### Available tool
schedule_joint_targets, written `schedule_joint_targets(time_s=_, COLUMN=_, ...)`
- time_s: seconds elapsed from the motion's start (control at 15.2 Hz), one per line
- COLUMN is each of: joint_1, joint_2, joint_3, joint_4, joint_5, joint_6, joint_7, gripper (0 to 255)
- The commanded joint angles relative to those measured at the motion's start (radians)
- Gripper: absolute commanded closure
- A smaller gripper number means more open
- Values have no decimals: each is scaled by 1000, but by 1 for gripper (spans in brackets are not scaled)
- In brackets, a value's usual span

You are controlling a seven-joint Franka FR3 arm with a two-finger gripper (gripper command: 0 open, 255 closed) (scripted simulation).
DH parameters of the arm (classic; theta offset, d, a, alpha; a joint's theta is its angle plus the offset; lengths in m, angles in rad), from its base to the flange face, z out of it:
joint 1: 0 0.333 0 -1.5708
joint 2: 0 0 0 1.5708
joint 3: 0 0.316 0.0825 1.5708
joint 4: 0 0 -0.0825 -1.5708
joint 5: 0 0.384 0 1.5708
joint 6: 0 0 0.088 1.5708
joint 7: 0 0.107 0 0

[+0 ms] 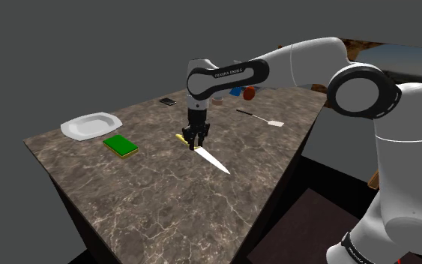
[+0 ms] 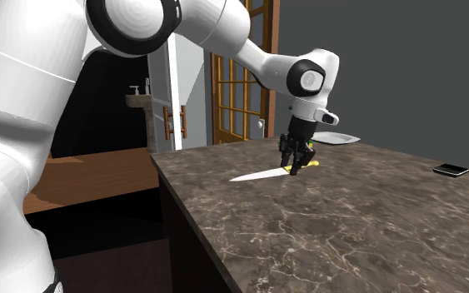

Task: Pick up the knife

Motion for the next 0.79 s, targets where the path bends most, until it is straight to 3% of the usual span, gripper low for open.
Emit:
schedule_joint_targets(time_s=0.0, joint_1=1, joint_2=3, joint_3=1, joint_4=-3, joint_5=1, joint_6=0, joint_7=0, gripper=255)
schedule_joint_targets(time_s=0.46, joint_1=1, joint_2=5, joint_3=1, joint_4=-1, joint_5=1, joint_6=0, joint_7=0, gripper=255)
schedule_joint_targets(time_s=0.73, joint_1=1, joint_2=-10, joint_3=2, joint_4=30, joint_5=1, joint_6=-45, joint_7=6, gripper=255)
